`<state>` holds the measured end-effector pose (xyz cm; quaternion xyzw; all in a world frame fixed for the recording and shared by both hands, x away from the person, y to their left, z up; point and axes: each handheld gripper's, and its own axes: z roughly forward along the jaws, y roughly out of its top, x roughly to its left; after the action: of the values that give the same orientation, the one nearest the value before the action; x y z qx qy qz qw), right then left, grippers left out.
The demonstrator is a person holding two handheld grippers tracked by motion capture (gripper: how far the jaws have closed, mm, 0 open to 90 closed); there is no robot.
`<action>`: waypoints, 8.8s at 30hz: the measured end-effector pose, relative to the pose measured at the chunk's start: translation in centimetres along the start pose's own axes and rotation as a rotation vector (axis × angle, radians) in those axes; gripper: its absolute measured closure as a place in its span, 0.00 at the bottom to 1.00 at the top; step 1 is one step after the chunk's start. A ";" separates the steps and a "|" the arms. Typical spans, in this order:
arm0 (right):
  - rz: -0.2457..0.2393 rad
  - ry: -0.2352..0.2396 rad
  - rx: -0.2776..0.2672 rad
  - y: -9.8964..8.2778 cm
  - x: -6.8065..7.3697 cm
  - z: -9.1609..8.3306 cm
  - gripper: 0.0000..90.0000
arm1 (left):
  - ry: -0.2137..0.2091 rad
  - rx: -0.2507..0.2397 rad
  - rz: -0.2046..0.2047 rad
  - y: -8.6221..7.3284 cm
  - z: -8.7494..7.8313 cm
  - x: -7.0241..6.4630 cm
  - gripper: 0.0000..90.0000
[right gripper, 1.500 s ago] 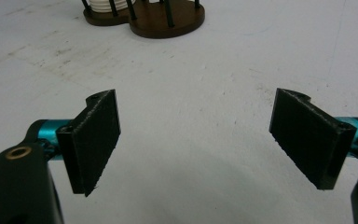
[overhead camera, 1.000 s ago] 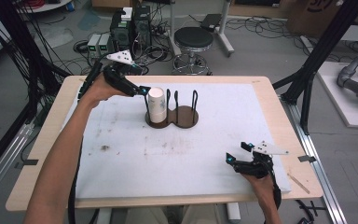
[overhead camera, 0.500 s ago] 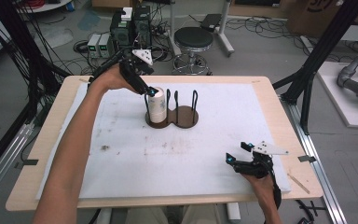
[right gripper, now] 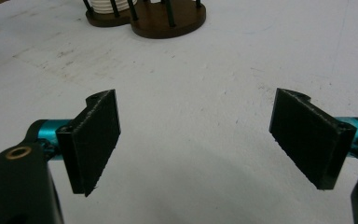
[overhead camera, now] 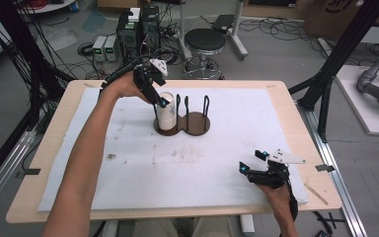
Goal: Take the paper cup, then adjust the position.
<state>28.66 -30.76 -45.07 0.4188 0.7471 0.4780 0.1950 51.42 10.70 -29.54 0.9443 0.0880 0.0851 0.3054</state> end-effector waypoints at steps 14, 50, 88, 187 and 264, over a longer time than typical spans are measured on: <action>-0.001 0.004 -0.004 0.0 0.0 -0.1 0.18 | -0.032 0.071 -0.042 -0.4 2.2 0.9 0.12; 0.005 0.001 -0.001 0.0 0.0 -0.1 0.18 | -0.035 0.152 -0.048 -0.1 3.4 0.7 0.34; 0.000 0.002 0.002 0.0 -0.1 0.0 0.18 | -0.015 0.116 -0.075 0.4 1.2 0.5 0.37; -0.008 0.000 0.001 0.0 0.0 0.0 0.18 | 0.018 -0.384 -0.068 -4.2 -8.9 -12.5 0.39; -0.005 0.055 0.028 0.2 -0.2 0.2 0.18 | -0.059 -0.720 -0.140 -12.0 -2.9 -17.7 0.39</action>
<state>29.00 -30.83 -45.01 0.4063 0.7597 0.4784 0.1697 32.27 18.04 -36.24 0.7702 0.1079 0.0620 0.6255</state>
